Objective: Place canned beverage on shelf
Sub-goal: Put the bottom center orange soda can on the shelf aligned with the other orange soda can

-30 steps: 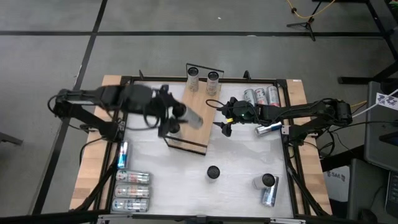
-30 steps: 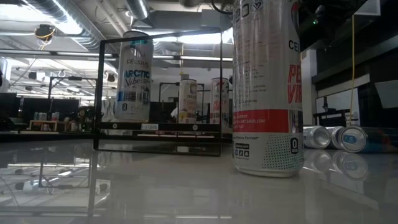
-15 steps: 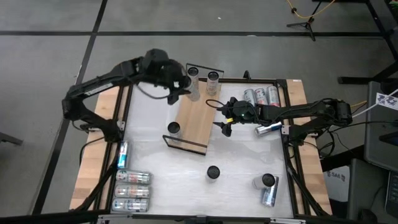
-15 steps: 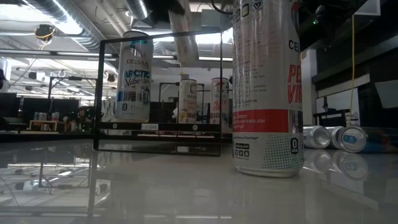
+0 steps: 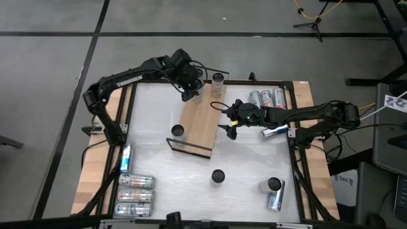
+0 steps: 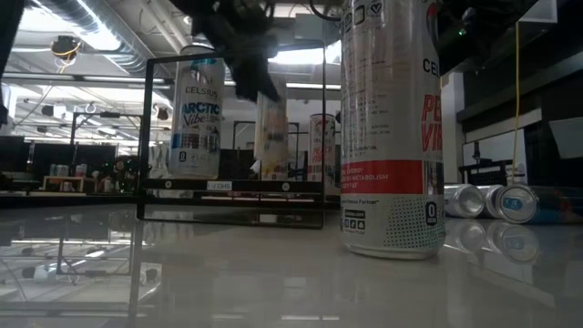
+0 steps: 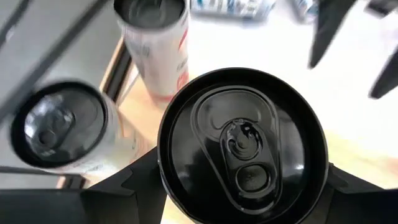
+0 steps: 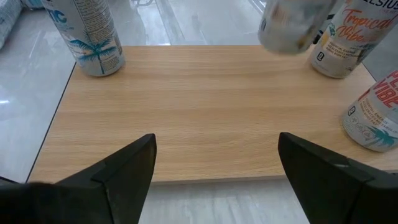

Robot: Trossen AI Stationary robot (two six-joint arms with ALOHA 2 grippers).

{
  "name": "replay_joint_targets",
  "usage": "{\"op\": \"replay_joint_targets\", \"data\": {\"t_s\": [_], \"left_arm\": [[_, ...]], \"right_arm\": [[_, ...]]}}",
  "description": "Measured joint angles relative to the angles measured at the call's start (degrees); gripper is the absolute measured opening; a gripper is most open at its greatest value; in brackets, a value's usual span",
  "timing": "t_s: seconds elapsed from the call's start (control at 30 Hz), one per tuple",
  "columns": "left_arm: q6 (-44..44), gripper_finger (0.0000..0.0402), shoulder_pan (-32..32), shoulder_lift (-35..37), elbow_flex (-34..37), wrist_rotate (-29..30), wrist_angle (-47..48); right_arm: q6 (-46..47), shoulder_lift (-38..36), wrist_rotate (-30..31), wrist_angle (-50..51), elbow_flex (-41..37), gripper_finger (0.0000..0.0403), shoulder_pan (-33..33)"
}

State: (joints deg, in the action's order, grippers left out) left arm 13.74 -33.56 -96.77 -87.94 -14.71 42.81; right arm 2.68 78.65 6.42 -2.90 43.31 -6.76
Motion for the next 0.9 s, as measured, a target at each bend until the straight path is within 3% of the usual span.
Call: {"op": "replay_joint_targets", "data": {"t_s": [0.5, 0.9], "left_arm": [[0.49, 0.0236, 0.09, -4.22, 0.0, 6.62, -0.85], [-0.04, 0.0236, 0.35, -4.09, 3.07, 6.64, -4.12]], "right_arm": [[0.0, 0.0, 0.0, 0.0, 0.0, 0.0333, 0.01], [0.0, 0.0, 0.0, -0.02, 0.0, 0.0333, 0.02]]}}
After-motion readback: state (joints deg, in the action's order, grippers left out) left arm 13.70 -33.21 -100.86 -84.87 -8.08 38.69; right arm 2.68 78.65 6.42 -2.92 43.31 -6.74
